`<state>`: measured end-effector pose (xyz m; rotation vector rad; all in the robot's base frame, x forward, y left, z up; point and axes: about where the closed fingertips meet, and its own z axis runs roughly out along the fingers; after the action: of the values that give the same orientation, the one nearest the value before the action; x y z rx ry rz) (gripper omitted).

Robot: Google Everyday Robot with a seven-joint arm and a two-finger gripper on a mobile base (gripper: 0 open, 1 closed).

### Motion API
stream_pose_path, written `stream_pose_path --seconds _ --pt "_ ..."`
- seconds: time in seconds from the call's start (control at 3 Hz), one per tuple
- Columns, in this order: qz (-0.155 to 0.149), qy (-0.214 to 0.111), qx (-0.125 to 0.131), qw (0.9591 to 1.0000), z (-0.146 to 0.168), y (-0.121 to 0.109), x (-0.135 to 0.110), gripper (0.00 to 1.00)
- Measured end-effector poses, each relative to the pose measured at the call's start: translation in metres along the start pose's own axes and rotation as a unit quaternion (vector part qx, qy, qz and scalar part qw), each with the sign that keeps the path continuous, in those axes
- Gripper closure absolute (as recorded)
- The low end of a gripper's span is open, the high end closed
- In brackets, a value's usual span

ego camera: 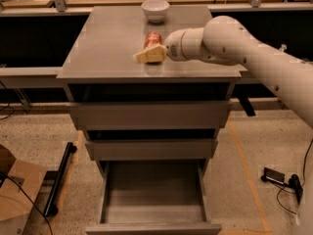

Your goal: Place coke can into bottom drawer

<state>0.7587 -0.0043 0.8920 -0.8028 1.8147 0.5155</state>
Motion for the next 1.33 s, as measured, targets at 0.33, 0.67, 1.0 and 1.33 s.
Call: stream_pose_path --seconds 0.33,0.67,1.0,1.33 --pt "0.015 -0.001 0.009 0.9998 0.031 -0.01 0.005 0.0" --pt "0.035 -0.001 0.018 0.9992 0.056 -0.019 0.009 0.0" --pt "0.053 0.002 0.029 0.9982 0.072 -0.029 0.015 0.19" --pt "0.059 0.0 0.037 0.9976 0.075 -0.036 0.013 0.41"
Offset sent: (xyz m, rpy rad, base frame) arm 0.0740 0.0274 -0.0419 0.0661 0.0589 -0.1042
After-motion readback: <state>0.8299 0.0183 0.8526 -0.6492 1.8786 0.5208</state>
